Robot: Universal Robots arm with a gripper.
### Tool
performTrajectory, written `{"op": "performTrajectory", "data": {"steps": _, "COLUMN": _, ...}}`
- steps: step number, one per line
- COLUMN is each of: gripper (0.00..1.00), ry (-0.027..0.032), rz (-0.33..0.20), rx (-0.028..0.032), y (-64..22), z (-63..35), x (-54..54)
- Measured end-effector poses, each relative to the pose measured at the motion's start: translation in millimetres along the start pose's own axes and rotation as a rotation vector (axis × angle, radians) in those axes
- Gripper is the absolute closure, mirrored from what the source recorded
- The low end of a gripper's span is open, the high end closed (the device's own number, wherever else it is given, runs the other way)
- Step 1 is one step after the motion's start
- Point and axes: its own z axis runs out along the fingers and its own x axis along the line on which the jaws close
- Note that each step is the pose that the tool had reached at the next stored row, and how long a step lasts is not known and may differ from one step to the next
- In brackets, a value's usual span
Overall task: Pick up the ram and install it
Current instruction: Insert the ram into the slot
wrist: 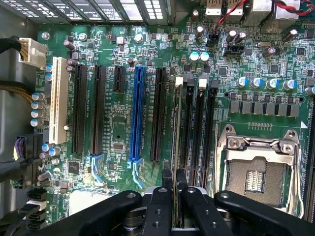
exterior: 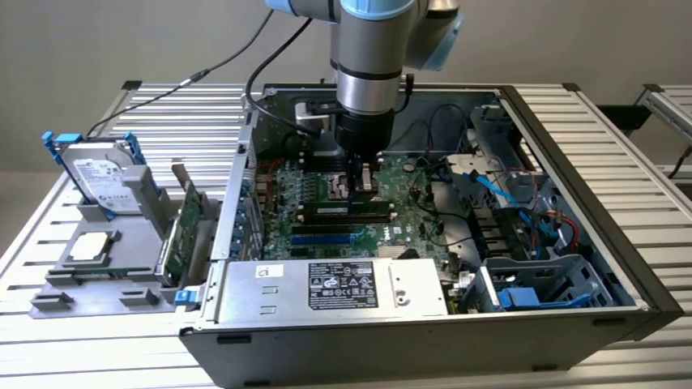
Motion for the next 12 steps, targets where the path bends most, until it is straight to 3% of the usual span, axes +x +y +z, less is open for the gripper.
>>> {"op": "performTrajectory", "data": {"steps": 12, "gripper": 0.86, "ry": 0.0004, "rz": -0.004, "rx": 0.0007, "y": -1.5, "z": 0.0, "x": 0.1}}
